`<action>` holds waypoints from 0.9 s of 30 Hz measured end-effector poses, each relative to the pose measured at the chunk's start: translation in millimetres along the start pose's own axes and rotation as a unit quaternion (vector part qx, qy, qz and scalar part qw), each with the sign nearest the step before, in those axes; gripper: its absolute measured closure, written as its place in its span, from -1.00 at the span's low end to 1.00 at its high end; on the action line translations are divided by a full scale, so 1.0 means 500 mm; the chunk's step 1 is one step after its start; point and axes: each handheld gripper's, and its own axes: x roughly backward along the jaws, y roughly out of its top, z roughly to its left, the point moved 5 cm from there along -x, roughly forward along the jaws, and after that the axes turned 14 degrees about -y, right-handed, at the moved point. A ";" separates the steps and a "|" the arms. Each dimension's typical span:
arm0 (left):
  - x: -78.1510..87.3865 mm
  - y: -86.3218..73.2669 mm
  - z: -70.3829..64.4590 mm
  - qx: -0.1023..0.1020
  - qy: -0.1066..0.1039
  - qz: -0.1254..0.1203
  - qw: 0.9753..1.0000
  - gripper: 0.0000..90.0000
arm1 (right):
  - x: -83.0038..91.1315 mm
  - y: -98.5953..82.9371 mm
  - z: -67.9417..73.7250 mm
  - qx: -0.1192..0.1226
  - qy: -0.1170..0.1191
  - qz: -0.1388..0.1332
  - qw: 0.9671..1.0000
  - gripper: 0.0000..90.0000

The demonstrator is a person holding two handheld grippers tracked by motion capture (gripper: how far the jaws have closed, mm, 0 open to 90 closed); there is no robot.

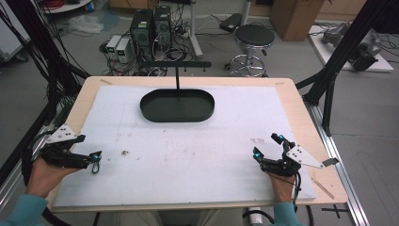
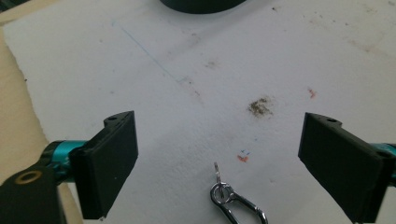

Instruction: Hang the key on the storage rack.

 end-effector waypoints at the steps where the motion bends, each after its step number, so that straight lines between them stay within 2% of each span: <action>1: 0.000 -0.002 0.002 0.002 -0.005 -0.003 1.000 -0.63 | 0.000 0.000 0.000 0.001 -0.001 -0.002 1.000 -0.82; 5: 0.001 -0.005 0.004 0.006 -0.014 -0.002 1.000 -0.48 | 0.000 0.000 0.000 0.000 -0.001 -0.002 1.000 -0.82; 11: -0.008 -0.013 0.004 0.009 -0.022 0.027 0.999 -0.36 | 0.000 0.000 0.000 0.001 -0.001 -0.003 1.000 -0.82; 14: -0.013 -0.016 0.001 0.008 -0.040 0.024 0.999 -0.26 | 0.000 0.001 0.000 0.001 -0.001 -0.003 1.000 -0.82; 21: -0.022 -0.026 0.006 0.018 -0.039 0.056 0.998 -0.16 | 0.000 0.000 -0.001 0.001 -0.001 -0.004 1.000 -0.82; 23: -0.024 -0.029 0.006 0.024 -0.042 0.067 0.997 -0.11 | 0.000 0.001 -0.001 0.002 -0.001 -0.006 1.000 -0.82; 27: -0.028 -0.032 0.008 0.039 -0.034 0.082 0.995 -0.01 | 0.000 0.000 -0.001 0.000 -0.001 -0.003 1.000 -0.82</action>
